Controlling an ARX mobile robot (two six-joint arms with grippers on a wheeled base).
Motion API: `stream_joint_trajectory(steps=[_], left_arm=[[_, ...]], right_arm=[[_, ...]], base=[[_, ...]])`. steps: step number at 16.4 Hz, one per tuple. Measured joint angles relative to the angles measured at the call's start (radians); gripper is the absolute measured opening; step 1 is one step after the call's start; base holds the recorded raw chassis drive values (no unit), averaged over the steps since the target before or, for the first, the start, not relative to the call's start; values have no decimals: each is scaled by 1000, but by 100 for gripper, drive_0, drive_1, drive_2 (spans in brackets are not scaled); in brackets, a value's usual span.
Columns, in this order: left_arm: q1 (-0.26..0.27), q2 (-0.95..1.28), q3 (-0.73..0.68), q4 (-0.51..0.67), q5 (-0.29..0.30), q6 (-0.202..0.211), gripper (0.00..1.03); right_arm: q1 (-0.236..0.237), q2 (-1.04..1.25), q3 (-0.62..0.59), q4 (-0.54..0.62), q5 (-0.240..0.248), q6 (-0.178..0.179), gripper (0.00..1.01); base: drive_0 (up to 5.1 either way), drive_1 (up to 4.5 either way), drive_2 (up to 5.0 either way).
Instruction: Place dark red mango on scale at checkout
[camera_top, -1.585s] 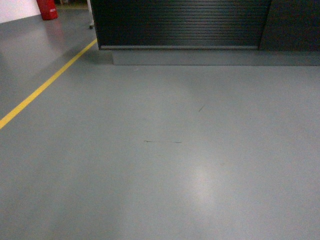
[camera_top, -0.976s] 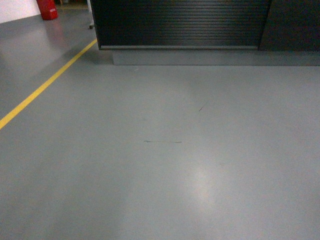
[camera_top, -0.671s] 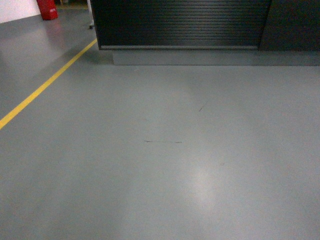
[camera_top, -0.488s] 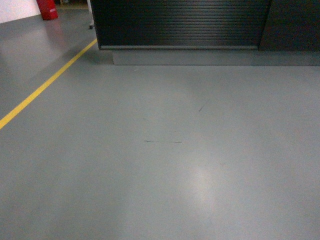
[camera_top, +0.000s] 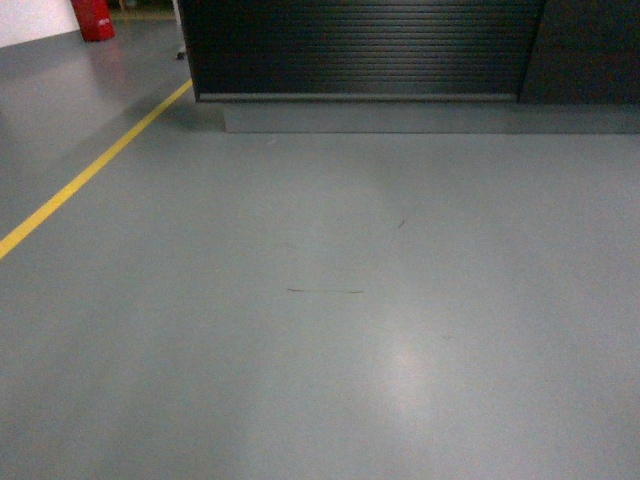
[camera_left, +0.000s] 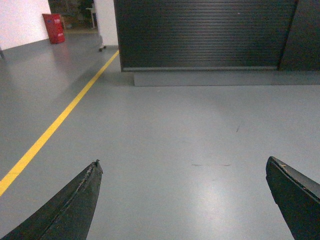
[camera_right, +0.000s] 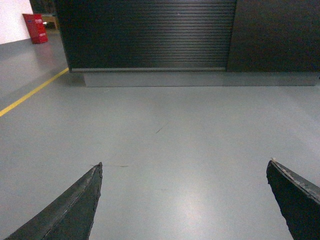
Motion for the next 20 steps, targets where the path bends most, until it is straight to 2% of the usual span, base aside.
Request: stream_joint_trajectory(steps=[2, 20], left_arm=[[0, 0, 0, 1, 0, 0, 98], [0, 0, 0, -2, -1, 0, 98]], right_arm=[[0, 0, 0, 1, 0, 0, 98], [0, 0, 0, 1, 0, 0, 98]], base=[[0, 0, 0], [-2, 430, -433]])
